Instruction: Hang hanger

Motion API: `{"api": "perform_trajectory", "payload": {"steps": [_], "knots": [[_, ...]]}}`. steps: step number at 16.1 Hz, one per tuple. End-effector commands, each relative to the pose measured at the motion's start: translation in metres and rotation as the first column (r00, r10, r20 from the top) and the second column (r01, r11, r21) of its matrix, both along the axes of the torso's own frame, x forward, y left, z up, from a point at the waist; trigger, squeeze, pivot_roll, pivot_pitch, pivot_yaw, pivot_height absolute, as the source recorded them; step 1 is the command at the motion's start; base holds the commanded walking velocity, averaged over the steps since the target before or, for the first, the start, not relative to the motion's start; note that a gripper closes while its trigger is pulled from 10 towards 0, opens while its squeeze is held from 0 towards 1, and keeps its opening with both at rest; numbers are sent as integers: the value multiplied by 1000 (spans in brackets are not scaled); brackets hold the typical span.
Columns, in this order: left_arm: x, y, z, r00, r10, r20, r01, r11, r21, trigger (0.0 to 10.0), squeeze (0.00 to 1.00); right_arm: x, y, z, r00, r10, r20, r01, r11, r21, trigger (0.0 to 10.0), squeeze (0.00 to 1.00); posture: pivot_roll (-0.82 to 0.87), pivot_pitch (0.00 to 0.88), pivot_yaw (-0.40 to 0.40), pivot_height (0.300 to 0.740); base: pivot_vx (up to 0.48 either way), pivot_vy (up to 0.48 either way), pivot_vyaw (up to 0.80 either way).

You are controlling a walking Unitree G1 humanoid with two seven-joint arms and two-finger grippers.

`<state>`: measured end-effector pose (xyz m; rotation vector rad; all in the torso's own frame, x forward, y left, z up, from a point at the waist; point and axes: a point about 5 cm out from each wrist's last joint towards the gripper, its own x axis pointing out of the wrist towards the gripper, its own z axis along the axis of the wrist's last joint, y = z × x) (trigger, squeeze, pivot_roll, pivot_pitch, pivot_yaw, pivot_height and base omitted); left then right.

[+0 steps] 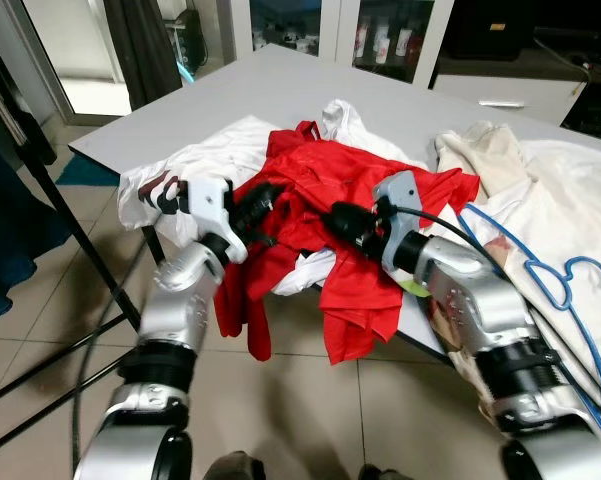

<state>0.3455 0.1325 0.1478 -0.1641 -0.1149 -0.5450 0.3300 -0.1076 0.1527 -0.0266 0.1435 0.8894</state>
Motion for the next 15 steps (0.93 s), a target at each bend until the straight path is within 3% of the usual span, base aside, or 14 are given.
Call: {"api": "perform_trajectory", "payload": {"steps": [1,3,6,9,11,12,15], "knots": [[-3,-1,-1,1000,-14,-12,14,1000,8,10000,0,-5,3,-1,998,58,-16,-58,998,-16,10000,0,117,0,-11,740,0,0,0],[-11,-9,-5,999,-24,-26,24,1000,12,10000,0,-8,5,-12,994,94,-59,-99,990,-96,10000,0,127,0,-24,740,0,0,0],[-19,-19,-5,998,-36,-41,37,999,9,10000,0,-2,6,-27,993,24,-117,-48,977,-208,10000,0,140,1,-33,740,0,0,0],[-25,-21,-7,997,-57,-56,59,998,31,10000,0,18,-2,-33,973,-189,-132,147,949,-280,10000,0,139,6,-23,740,0,0,0],[-29,-26,-10,994,-79,-75,82,996,45,10000,0,34,-16,-34,919,-385,-86,340,884,-321,10000,0,139,11,-14,740,0,0,0],[-31,-30,-11,993,-91,-81,95,994,53,10000,0,41,-22,-31,887,-459,-59,420,852,-313,10000,0,141,11,-13,740,0,0,0],[-35,-35,-12,991,-101,-90,106,993,51,10000,0,53,-27,-16,830,-557,-1,540,805,-245,10000,0,147,13,-13,740,0,0,0]]}}
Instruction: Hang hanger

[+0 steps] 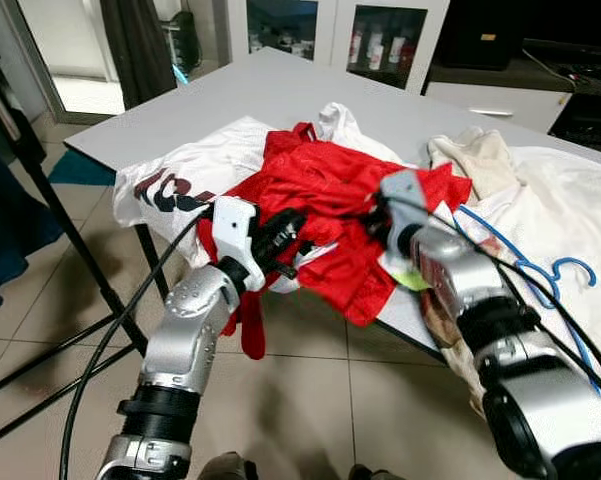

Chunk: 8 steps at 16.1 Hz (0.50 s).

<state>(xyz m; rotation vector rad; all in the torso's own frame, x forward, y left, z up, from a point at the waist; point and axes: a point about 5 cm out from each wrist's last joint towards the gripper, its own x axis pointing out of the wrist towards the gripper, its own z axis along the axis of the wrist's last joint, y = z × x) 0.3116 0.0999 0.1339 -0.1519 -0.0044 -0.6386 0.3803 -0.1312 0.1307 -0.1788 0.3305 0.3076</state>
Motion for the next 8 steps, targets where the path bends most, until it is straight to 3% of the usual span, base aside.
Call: {"api": "perform_trajectory", "payload": {"steps": [1,5,8], "knots": [[-3,-3,1,1000,-6,0,6,1000,11,10000,0,8,-5,14,995,-74,69,72,997,30,10000,0,152,17,-16,740,0,0,0],[-6,-6,-1,1000,-6,-17,7,1000,6,10000,0,21,-7,41,955,-203,218,189,979,80,10000,0,158,21,-26,740,0,0,0],[-9,-13,-3,999,-18,-28,18,1000,-10,10000,0,23,-9,47,947,-226,228,199,971,136,10000,0,139,20,-22,740,0,0,0]]}}
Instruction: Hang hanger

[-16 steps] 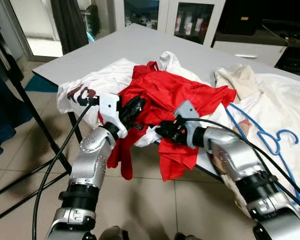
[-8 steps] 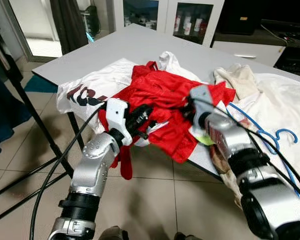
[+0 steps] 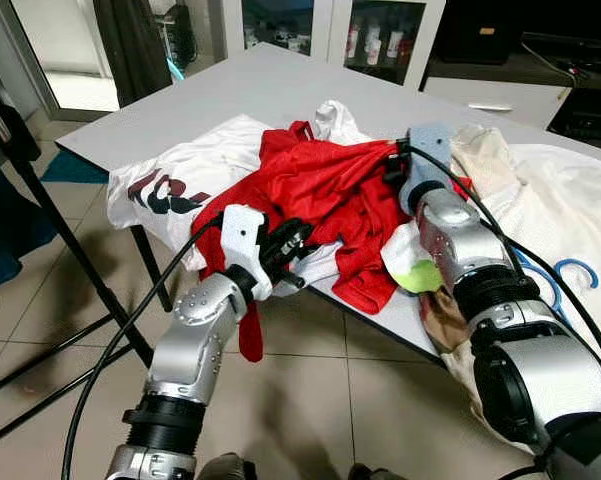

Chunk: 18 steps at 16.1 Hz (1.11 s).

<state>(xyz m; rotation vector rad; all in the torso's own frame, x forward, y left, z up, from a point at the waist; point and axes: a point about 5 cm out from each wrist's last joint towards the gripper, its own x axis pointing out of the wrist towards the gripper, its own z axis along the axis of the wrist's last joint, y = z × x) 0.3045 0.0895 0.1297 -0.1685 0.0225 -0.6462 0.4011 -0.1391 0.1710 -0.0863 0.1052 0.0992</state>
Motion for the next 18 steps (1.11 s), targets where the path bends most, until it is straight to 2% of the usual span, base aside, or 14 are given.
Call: {"api": "perform_trajectory", "payload": {"steps": [1,2,3,4,5,6,7,8,9,11,13,16,17,18], "knots": [[-2,-6,-1,1000,-18,-4,18,1000,0,10000,0,1,-2,7,999,14,30,-15,999,31,10000,0,130,18,-17,740,0,0,0],[-2,-7,-3,1000,-21,-8,21,1000,5,10000,0,-1,-3,5,999,32,37,-35,997,68,10000,0,123,18,-13,740,0,0,0],[-1,-8,-2,1000,-19,-9,19,1000,1,10000,0,-3,-10,1,999,20,29,-21,999,46,10000,0,119,17,-12,740,0,0,0],[-1,-10,-2,1000,-17,-9,17,1000,0,10000,0,-5,-20,-3,1000,-8,15,7,999,52,10000,267,120,17,-11,740,0,0,0],[-1,-10,-3,1000,-12,-12,12,1000,3,10000,0,-8,-32,-7,999,-34,-4,34,997,63,10000,1000,119,16,-6,740,0,0,0],[-1,-11,-4,1000,2,-19,-2,1000,-3,10000,0,-12,-39,-11,1000,5,-26,-3,997,75,10000,1000,113,17,3,740,0,0,0],[-1,-11,-4,1000,4,-21,-4,1000,-5,10000,0,-14,-38,-12,998,45,-37,-42,996,78,10000,1000,112,15,6,740,0,0,0],[-2,-13,-5,1000,-3,-25,3,1000,0,10000,0,-21,-36,-14,989,142,-49,-138,987,82,10000,0,110,14,11,740,0,0,0],[-2,-13,-6,1000,-8,-26,8,1000,5,10000,0,-25,-34,-14,979,199,-51,-194,977,87,10000,0,109,12,13,740,0,0,0],[2,-10,-4,1000,13,-13,-13,1000,13,10000,0,-36,-34,0,952,305,18,-305,949,84,10000,0,99,7,24,740,0,0,0],[5,-8,-4,999,36,-5,-36,999,15,10000,0,-42,-35,7,932,360,41,-362,927,94,10000,0,92,1,30,740,0,0,0],[10,-7,0,997,78,13,-78,997,5,10000,0,-59,-36,13,867,494,62,-498,863,89,10000,0,85,0,33,740,0,0,0],[13,-5,1,994,107,21,-107,994,-2,10000,0,-56,-45,25,901,407,150,-423,900,105,10000,0,83,0,33,740,0,0,0],[15,-3,1,990,137,22,-137,991,-11,10000,0,-52,-55,32,934,286,215,-326,927,185,10000,0,76,0,33,740,0,0,0]]}}
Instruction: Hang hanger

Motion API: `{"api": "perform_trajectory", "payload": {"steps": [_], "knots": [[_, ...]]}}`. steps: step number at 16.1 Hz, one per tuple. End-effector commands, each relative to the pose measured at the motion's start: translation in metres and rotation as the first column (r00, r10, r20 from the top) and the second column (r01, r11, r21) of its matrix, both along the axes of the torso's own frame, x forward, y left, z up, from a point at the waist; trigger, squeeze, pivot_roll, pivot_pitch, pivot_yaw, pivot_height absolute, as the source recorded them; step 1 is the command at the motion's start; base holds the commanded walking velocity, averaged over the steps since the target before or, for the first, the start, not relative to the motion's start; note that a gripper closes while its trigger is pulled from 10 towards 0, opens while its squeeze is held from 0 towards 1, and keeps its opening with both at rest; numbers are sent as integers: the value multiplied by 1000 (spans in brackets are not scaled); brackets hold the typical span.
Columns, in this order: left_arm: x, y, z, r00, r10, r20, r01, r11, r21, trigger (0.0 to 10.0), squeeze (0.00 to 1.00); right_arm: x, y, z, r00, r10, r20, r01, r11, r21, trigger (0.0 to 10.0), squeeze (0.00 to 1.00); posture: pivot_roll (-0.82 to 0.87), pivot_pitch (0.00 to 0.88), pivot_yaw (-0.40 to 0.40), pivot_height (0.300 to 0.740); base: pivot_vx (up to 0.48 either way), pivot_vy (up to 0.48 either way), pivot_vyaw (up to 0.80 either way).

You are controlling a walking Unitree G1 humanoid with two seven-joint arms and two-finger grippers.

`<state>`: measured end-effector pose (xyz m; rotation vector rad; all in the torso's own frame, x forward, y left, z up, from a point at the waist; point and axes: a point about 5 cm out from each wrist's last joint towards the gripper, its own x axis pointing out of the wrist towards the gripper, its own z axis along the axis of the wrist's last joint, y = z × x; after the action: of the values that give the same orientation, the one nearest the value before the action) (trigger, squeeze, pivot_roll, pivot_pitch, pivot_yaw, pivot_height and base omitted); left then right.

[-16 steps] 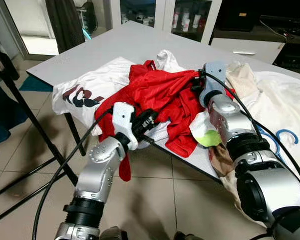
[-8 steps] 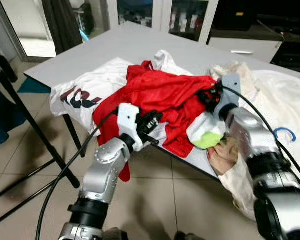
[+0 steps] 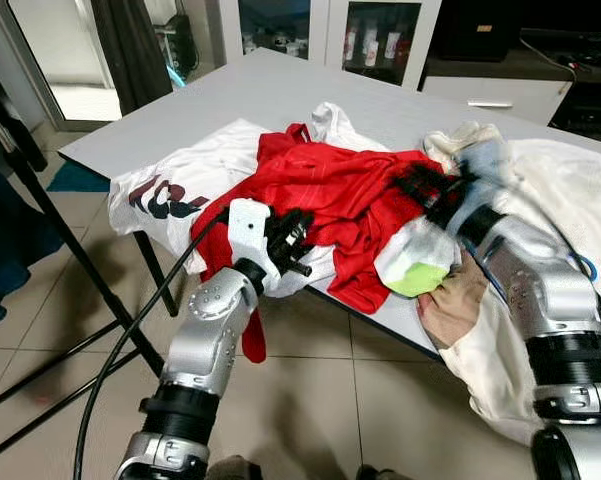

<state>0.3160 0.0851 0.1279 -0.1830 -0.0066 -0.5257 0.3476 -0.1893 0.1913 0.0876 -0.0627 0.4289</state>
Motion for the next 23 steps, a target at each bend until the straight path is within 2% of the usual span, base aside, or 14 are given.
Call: {"api": "perform_trajectory", "payload": {"steps": [1,3,4,6,7,9,11,14,17,19,23], "knots": [[4,4,1,999,48,3,-48,999,-2,10000,0,1,-18,5,978,-198,60,197,980,28,10000,0,76,0,33,740,0,0,0],[5,4,1,998,56,1,-56,998,-9,10000,0,-3,-24,-3,955,-288,63,287,957,30,10000,0,71,0,35,740,0,0,0],[5,4,2,998,56,10,-56,998,0,10000,0,-20,-30,-15,934,-347,87,346,938,30,10000,0,75,0,38,740,0,0,0],[6,6,3,998,63,14,-63,998,1,10000,0,-42,-32,-23,937,-317,146,327,944,-50,10000,0,67,0,43,740,0,0,0],[6,8,1,998,64,14,-64,998,8,10000,0,-49,-38,-26,928,-340,156,353,933,-68,10000,0,60,0,45,740,0,0,0],[4,9,4,997,52,58,-57,995,87,10000,0,-56,-52,-20,892,-394,221,425,899,-110,10000,0,45,5,50,740,0,0,0],[1,8,10,996,35,87,-44,993,105,10000,0,-62,-57,-16,873,-416,254,455,882,-119,10000,0,45,5,50,740,0,0,0],[-7,7,1,997,9,78,-20,991,136,10000,0,-65,-50,-22,876,-413,249,451,884,-124,10000,0,40,3,54,740,0,0,0],[-13,2,0,996,-21,86,8,988,152,10000,0,-70,-43,-23,898,-354,260,402,902,-161,10000,0,40,3,54,740,0,0,0],[-18,4,0,996,-25,86,11,988,156,10000,0,-80,-41,-27,928,-261,265,326,915,-237,10000,0,43,3,46,740,0,0,0],[-24,15,-2,996,-13,88,-3,984,179,10000,0,-88,-35,-33,950,-176,256,249,925,-288,10000,0,48,1,35,740,0,0,0]]}}
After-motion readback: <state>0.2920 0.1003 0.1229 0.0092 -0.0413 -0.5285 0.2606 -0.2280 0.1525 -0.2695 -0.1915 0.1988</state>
